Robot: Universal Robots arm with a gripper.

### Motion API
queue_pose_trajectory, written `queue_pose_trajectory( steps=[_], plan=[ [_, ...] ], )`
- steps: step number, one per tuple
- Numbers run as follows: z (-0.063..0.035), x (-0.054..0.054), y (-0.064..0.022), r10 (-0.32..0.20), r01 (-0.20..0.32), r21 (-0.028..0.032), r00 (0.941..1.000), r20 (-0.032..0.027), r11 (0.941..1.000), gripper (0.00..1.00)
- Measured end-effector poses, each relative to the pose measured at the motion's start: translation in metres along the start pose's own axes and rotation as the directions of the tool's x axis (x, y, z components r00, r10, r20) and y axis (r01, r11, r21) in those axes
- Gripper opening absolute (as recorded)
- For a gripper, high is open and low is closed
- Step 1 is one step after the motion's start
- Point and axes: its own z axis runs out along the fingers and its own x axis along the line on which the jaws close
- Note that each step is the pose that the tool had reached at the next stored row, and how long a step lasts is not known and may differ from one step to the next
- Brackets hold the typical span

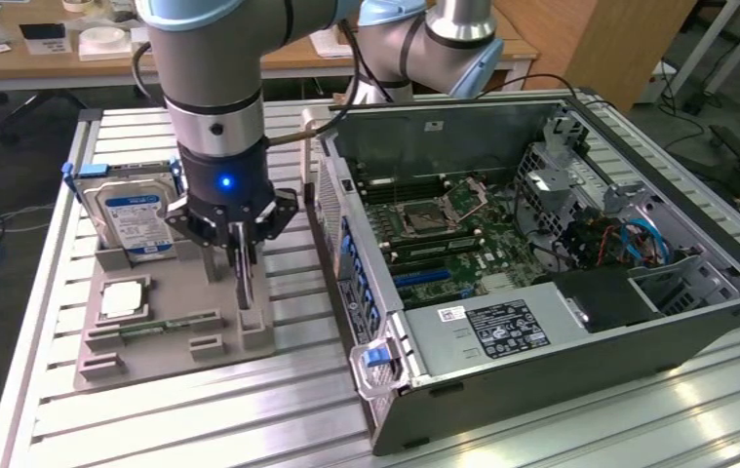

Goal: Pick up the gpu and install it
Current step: 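Pick up the gpu and move the gpu toward the slot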

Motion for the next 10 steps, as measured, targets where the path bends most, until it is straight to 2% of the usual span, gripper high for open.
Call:
queue_pose_trajectory(
  steps=[7, 10],
  plan=[
    [-0.0083, 0.0000, 0.0003, 0.000, 0.000, -0.0090, 1.0000, -0.0004, 1.0000, 0.28],
    [-0.0109, 0.0000, 0.0004, 0.000, 0.000, -0.0103, 1.0000, -0.0005, 0.9999, 0.28]
  ],
)
